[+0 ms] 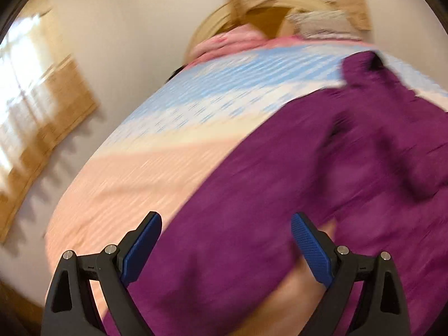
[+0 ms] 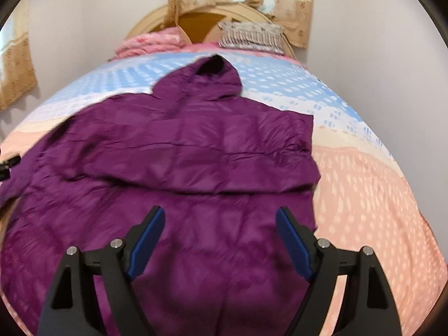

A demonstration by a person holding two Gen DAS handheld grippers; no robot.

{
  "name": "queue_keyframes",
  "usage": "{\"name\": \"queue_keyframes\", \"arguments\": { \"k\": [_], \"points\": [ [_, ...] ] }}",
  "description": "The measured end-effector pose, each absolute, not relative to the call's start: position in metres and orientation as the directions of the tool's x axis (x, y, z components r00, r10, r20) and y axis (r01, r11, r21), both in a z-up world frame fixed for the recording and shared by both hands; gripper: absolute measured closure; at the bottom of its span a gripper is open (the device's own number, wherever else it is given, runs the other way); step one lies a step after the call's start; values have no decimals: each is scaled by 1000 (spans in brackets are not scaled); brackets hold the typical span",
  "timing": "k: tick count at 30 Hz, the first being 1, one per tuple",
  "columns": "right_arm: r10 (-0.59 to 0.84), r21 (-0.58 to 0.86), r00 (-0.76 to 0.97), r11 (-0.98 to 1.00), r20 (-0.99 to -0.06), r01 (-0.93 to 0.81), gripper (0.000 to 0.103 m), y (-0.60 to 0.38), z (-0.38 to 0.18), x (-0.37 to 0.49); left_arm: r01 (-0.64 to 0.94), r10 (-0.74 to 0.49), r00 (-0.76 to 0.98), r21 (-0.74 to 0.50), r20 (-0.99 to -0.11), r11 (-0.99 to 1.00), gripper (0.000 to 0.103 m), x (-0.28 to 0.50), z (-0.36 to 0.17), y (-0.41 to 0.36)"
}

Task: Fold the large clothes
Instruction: 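Grasp the other sleeve of the jacket with the left gripper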

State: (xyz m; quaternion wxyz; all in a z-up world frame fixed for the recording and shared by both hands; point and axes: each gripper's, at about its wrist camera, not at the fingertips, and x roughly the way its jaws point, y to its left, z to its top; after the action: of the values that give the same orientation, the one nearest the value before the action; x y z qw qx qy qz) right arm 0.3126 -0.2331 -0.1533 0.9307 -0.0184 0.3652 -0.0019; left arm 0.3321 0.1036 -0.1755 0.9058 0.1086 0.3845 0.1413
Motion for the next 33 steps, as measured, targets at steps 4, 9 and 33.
{"name": "queue_keyframes", "arguments": {
  "k": [4, 9, 33],
  "points": [
    [-1, -36, 737, 999, -676, -33, 17, -209, -158, 297, -284, 420, 572, 311, -704, 907, 9, 299, -200, 171],
    [40, -14, 735, 998, -677, -68, 17, -187, -162, 274, -342, 360, 546, 192, -757, 920, 9, 259, -213, 211],
    [-37, 55, 772, 994, -635, 92, 17, -251, -154, 255, -229, 293, 803, 185, -519, 956, 99, 292, -81, 158]
  ]
}}
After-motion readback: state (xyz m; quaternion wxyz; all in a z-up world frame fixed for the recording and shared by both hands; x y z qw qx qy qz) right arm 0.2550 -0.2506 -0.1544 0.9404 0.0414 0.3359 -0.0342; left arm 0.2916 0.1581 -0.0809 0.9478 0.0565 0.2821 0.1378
